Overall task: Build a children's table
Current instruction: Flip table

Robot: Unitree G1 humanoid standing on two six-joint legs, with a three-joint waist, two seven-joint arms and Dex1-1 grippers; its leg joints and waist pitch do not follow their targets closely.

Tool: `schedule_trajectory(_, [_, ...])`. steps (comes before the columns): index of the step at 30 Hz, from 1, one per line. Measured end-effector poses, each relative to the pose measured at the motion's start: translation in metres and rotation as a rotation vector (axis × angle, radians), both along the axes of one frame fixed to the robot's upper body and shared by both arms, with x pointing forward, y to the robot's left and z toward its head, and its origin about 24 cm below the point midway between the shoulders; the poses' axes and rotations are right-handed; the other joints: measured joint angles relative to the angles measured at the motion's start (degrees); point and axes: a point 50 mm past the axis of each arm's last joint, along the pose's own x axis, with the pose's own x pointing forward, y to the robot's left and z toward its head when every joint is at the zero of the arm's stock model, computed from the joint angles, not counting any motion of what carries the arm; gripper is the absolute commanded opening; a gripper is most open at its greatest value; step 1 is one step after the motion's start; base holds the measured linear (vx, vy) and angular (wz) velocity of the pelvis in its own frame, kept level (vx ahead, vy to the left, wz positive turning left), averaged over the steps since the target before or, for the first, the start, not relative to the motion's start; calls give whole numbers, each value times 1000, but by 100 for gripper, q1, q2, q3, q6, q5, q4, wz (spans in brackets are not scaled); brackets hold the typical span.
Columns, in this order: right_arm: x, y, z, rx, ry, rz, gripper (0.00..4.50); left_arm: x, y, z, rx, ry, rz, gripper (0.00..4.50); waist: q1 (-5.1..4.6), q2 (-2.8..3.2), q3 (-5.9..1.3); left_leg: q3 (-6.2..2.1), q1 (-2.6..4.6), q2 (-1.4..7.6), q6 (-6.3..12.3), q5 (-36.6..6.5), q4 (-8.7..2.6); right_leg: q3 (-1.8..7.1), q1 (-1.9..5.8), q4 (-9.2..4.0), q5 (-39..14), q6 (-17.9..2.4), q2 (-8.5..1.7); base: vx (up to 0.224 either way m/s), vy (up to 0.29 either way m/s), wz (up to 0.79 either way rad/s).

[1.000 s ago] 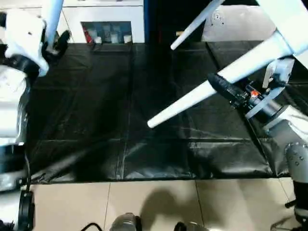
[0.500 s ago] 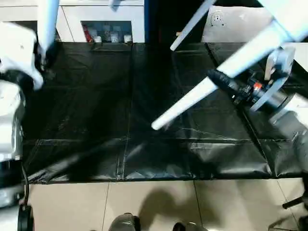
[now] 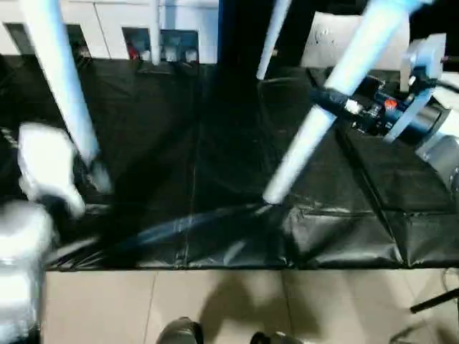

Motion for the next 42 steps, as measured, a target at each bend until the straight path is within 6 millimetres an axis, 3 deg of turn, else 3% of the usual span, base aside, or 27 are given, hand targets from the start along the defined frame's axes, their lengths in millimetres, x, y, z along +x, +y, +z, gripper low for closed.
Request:
schedule_trajectory(3, [2,-3,-1,-9,-3,-24,200,-11,-11,-10,-28,41,8,148,-15,-85,29,1,11,3,0,-1,8,-4,10,3,1,3,0,0,0,0])
schedule_trajectory(7, [5,-5,-3,-10,6,-49,198,-15,-13,-9,-23,35,10,148,-13,-85,38,1,52,5,-3,1,9,-7,56,-12,-6,15,-2,0,0,0])
schedule_trajectory(8, [5,-5,-4,-9,7,-57,254,-15,-13,-10,-23,36,15,148,-21,-86,38,1,58,5,-2,1,8,-7,64,-17,-7,18,-2,0,0,0])
schedule_trajectory(11, [3,-4,-9,-27,-1,-83,271,-15,-15,-11,-22,35,27,148,-45,-92,38,-1,88,5,1,-3,5,-8,101,-39,-11,23,0,0,0,0])
schedule_trajectory(14, [-6,0,-36,-3,82,-94,310,-16,-13,-11,-22,33,29,218,-69,-86,42,-5,102,5,5,-8,-3,-9,125,-64,-18,36,3,0,0,0])
schedule_trajectory(16, [-13,3,-57,8,146,-105,315,-17,-9,-8,-16,11,6,221,-90,-60,57,-5,95,4,8,-9,-7,-9,124,-75,-14,39,3,0,0,0])
schedule_trajectory(19, [-22,5,-70,30,167,-137,352,-20,-3,2,-23,-52,-23,260,-126,-17,54,6,94,4,13,-13,-12,-5,118,-77,2,43,-1,0,0,0])
schedule_trajectory(22, [-44,5,-86,102,164,-185,370,-37,8,0,-75,-69,-22,276,-120,2,42,5,114,4,-9,-30,-30,-6,128,-85,-2,49,0,0,0,0])
schedule_trajectory(25, [-71,1,-104,143,202,-226,398,-60,11,-6,-138,-59,-16,307,-100,73,12,6,113,4,-12,-44,-47,-6,126,-96,-9,60,0,0,0,0])
schedule_trajectory(28, [-96,0,-111,189,223,-263,424,-80,5,-11,-197,-36,-13,311,-82,141,-25,8,126,4,-15,-56,-53,-5,133,-95,-15,70,-1,0,0,0])
schedule_trajectory(31, [-106,1,-109,214,225,-303,447,-81,-7,-7,-213,-50,-61,311,-74,186,-15,4,193,4,-17,-54,-62,-12,152,-96,-18,74,2,0,0,0])
schedule_trajectory(32, [-109,3,-110,226,244,-321,447,-79,-15,-6,-227,-53,-92,311,-76,205,-22,2,223,4,-17,-54,-60,-20,178,-103,-22,80,1,0,0,0])
schedule_trajectory(33, [-113,9,-117,241,290,-343,447,-74,-25,-9,-250,-49,-135,311,-87,251,-19,-10,287,4,-18,-56,-61,-46,256,-131,-25,83,3,0,0,0])
schedule_trajectory(35, [-115,26,-133,240,378,-342,447,-63,-42,-17,-293,-25,-194,311,-181,336,-21,-62,334,15,-37,-69,-58,-165,353,-208,-35,93,-10,0,0,0])
schedule_trajectory(36, [-114,36,-140,232,404,-337,447,-56,-47,-25,-304,-9,-211,311,-238,415,-16,-80,316,53,-41,-71,-77,-224,402,-165,-108,121,-14,-82,24,-8])
schedule_trajectory(37, [-113,50,-149,235,439,-325,447,-49,-50,-36,-316,28,-222,311,-246,426,-18,-48,275,40,-45,-68,-74,-130,343,244,-458,127,-50,-120,6,-4])
schedule_trajectory(38, [-113,57,-155,216,461,-323,447,-44,-54,-44,-311,46,-240,311,-225,382,-37,83,249,22,-45,-68,-61,40,324,580,-607,113,-105,-107,-43,-11])
schedule_trajectory(39, [-107,65,-162,194,483,-318,447,-41,-56,-53,-305,69,-247,311,-192,163,-143,179,212,-60,-60,-61,-24,320,303,742,-846,280,-204,-40,-58,-2])
schedule_trajectory(40, [-103,68,-163,198,487,-321,447,-43,-60,-62,-319,104,-246,311,-182,199,-131,41,156,-106,-175,-131,128,310,227,730,-850,276,-215,37,-64,-18])
schedule_trajectory(41, [-101,68,-164,195,489,-335,447,-47,-62,-68,-343,133,-237,311,-130,283,-139,-297,76,-172,-198,-174,284,284,242,721,-832,267,-196,75,-10,-30])
schedule_trajectory(42, [-99,68,-166,189,492,-352,447,-48,-63,-71,-354,147,-223,311,-89,404,-171,-525,74,-129,-319,-194,290,143,242,707,-789,255,-198,75,-10,-30])
